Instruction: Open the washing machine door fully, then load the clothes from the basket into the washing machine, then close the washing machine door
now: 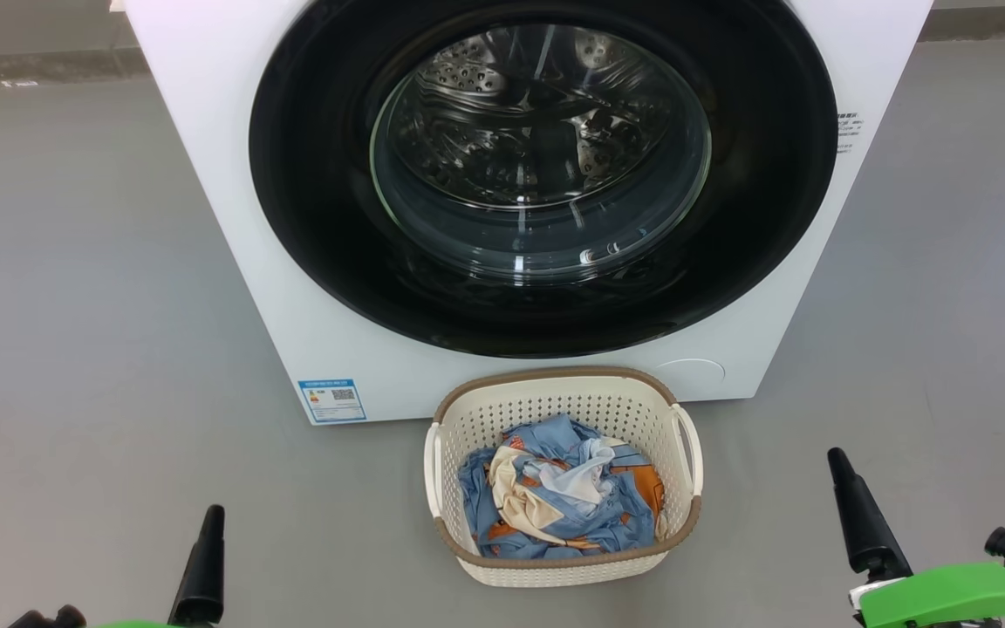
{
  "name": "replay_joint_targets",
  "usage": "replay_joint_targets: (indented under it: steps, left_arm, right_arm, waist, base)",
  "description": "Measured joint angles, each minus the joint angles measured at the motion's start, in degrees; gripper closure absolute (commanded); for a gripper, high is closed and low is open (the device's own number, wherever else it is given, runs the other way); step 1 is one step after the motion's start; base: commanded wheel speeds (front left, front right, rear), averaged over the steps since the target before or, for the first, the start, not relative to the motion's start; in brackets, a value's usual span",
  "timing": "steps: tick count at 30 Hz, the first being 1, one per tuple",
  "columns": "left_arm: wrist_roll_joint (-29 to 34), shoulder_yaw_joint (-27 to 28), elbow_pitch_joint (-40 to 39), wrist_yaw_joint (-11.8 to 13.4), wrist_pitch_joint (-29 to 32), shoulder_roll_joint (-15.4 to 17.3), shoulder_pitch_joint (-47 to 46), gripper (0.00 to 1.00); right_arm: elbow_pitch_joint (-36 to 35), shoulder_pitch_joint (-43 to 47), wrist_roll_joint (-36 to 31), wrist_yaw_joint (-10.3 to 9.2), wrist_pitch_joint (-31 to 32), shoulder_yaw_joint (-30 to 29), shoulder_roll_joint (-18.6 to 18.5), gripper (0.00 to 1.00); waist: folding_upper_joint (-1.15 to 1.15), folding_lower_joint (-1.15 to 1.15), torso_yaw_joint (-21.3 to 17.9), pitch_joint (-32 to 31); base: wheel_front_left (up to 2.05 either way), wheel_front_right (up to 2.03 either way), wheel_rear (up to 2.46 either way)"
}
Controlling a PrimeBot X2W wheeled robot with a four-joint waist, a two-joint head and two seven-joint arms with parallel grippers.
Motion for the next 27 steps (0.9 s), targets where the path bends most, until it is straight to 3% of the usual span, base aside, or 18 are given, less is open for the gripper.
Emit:
replay_joint_targets:
  steps: [27]
  left_arm:
    - [23.1, -2.4, -4.2, -0.1, -4.3, 1.9, 1.0, 0.0]
  right_arm:
    - [-1.2, 0.0, -20.8, 0.0, -4.2, 0.5, -1.2, 0.0]
  waist:
    - [0.0, 0.0, -0.1, 0.8]
  base:
    - [0.0, 0.0, 0.0]
